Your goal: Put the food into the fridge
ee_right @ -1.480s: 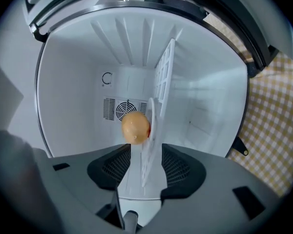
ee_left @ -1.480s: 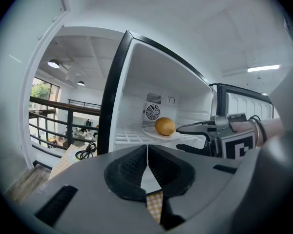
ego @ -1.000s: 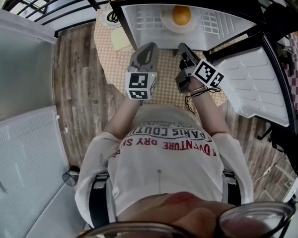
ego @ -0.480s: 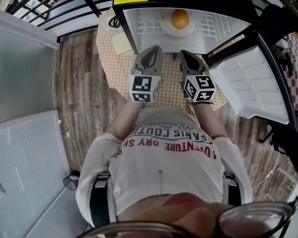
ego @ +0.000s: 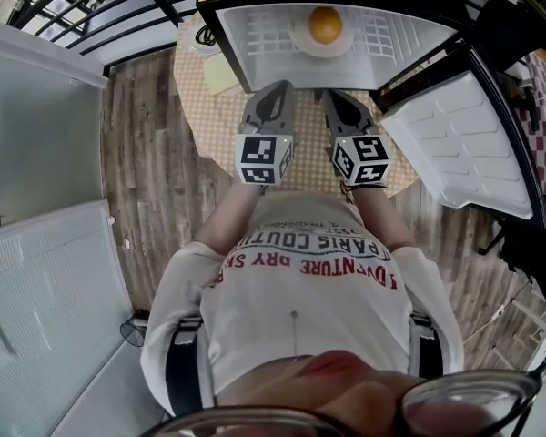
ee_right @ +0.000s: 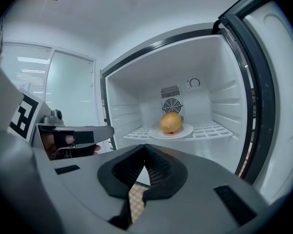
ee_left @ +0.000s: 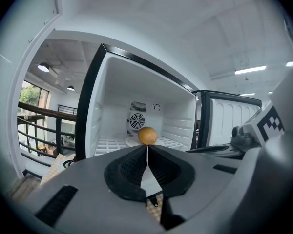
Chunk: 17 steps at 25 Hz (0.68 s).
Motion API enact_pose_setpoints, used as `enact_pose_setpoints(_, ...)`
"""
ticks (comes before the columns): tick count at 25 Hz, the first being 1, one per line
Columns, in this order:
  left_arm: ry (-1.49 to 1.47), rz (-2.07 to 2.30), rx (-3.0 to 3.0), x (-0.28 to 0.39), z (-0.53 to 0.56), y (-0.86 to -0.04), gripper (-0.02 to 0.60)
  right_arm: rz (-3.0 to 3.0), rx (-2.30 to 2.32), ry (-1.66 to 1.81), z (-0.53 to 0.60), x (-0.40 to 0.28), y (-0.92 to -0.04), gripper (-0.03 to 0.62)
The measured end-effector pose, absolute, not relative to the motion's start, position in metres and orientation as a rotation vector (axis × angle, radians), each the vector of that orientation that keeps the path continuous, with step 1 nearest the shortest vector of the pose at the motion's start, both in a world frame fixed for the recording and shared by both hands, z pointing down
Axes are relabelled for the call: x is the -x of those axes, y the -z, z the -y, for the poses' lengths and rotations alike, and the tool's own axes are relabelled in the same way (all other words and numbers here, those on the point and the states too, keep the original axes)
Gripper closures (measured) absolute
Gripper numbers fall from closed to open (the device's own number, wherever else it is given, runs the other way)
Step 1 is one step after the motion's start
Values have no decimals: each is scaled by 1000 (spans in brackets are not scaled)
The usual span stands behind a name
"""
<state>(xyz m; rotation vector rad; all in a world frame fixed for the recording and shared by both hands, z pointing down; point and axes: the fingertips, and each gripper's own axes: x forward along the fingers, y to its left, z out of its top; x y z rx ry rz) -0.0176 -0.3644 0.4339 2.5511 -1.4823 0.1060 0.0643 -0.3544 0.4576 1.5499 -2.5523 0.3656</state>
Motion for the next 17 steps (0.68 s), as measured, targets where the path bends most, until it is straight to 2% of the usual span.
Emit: enact_pose_setpoints(17,-122,1488,-2549,10,362,-437,554,2577,-1553,-298,355,-67,-453,568)
